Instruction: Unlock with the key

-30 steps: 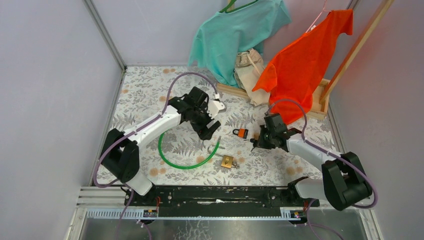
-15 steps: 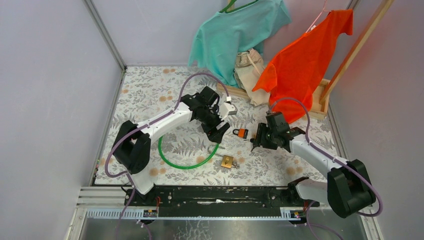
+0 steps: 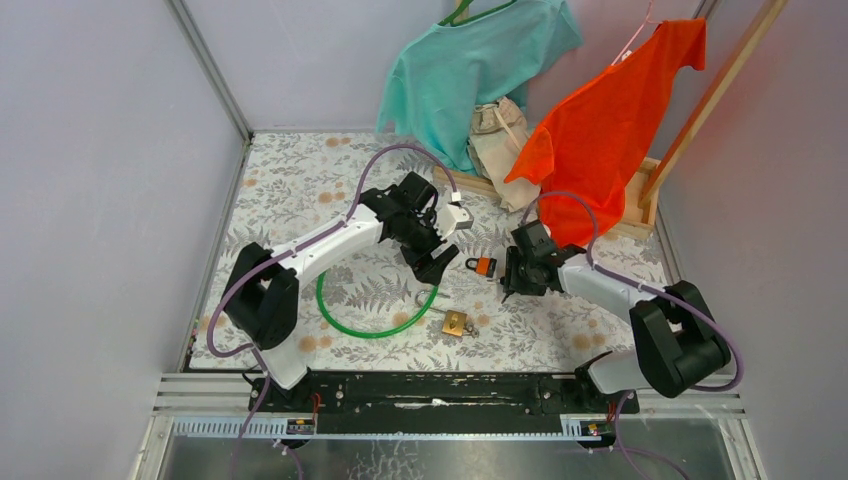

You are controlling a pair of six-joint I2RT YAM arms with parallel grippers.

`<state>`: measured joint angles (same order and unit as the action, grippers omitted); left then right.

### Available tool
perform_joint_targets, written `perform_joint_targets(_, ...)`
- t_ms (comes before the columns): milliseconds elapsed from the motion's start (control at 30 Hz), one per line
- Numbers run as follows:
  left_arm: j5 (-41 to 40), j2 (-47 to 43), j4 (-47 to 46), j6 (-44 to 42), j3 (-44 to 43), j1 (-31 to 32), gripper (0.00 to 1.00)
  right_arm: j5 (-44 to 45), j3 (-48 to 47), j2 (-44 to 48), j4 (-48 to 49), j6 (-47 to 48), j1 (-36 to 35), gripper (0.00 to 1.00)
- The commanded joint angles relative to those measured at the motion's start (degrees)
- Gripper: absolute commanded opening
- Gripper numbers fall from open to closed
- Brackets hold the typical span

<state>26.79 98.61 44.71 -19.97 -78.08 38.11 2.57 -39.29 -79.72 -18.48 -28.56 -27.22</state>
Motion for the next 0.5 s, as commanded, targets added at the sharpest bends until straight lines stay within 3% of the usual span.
perform_joint_targets(0,-1.5,-2.64,0.78,-1.14,-1.68,0.04,0.85,5.76,-2.65,-1.8,1.22,0.15,-1.56,0.48)
perform_joint_targets(300,-3.19,-4.18,0.93,-1.84,-1.6,-0.46,0.84,10.47,-3.76,-7.04,0.68,0.96,-5.12,0.4)
perform_joint_targets(467,-2.84,-4.73,1.09,-1.92,-1.15,-0.54,0.85,10.87,-2.93,-6.21,0.64,1.0,-5.73,0.26)
